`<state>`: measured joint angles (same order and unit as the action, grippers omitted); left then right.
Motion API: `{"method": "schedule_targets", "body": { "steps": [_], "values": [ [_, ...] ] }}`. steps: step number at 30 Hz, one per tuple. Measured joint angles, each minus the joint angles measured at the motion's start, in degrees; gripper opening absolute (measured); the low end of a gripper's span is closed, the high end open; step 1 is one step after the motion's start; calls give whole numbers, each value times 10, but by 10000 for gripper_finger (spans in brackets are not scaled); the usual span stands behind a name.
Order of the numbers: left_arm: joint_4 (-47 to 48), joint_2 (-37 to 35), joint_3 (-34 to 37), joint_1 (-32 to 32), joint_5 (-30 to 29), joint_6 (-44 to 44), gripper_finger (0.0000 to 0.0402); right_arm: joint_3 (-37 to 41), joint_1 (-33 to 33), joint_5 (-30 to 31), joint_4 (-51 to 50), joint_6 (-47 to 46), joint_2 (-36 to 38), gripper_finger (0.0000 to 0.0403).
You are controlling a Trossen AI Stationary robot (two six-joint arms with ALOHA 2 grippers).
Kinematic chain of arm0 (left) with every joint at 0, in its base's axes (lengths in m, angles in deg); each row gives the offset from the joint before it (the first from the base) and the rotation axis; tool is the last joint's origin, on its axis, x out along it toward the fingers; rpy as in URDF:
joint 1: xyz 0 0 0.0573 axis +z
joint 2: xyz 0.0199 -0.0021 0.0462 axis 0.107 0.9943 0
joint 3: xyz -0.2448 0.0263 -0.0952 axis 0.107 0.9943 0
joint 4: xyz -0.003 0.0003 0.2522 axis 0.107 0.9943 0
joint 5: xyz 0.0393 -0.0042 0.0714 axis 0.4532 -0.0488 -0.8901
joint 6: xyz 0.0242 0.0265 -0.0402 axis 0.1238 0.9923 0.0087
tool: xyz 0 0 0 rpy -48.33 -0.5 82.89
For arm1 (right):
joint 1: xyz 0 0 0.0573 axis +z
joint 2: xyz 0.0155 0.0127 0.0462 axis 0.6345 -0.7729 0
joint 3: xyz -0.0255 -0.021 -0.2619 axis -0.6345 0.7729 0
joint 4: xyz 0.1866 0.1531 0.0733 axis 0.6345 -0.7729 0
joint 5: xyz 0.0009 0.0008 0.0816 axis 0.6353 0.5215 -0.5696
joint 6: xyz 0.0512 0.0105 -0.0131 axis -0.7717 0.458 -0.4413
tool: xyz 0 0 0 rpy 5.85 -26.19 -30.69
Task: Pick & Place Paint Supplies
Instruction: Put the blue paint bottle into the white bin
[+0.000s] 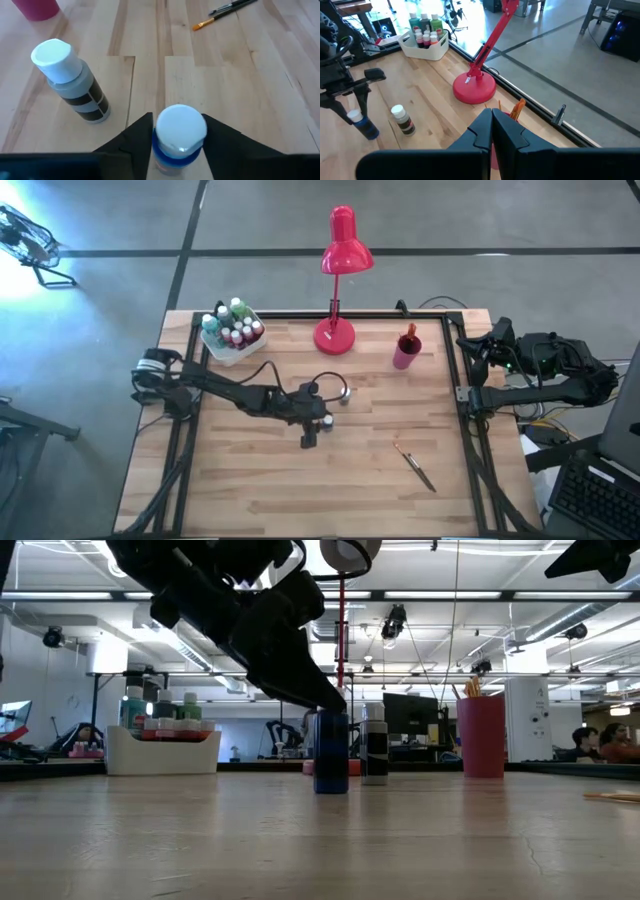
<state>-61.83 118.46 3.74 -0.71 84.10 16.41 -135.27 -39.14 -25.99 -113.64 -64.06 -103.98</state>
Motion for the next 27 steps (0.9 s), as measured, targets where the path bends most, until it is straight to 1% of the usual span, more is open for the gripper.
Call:
{"method": "schedule_targets", "body": {
  "steps": [4, 6, 9, 13, 16, 22, 24, 27],
  "values": [
    [0, 0, 0, 0, 0, -7, 119, 0, 0, 0, 0, 0, 0, 8],
    [2, -2, 0, 0, -3, -13, 119, 0, 0, 0, 0, 0, 0, 8],
    [26, -16, 0, 0, -23, -24, 119, 0, 0, 0, 0, 0, 0, 8],
    [98, -63, -1, 0, -61, -51, 119, 0, 0, 0, 0, 0, 0, 8],
    [172, -112, -2, -1, -122, -64, 119, 0, 0, 0, 0, 0, 0, 8],
    [318, -235, 7, -1, -288, -91, 119, 0, 0, 0, 0, 0, 0, 8],
    [353, -278, 20, 0, -328, -104, 119, 0, 0, 0, 0, 0, 0, 8],
    [397, -345, 44, 3, -373, -134, 119, 0, 0, 0, 0, 0, 0, 8]
  ]
}}
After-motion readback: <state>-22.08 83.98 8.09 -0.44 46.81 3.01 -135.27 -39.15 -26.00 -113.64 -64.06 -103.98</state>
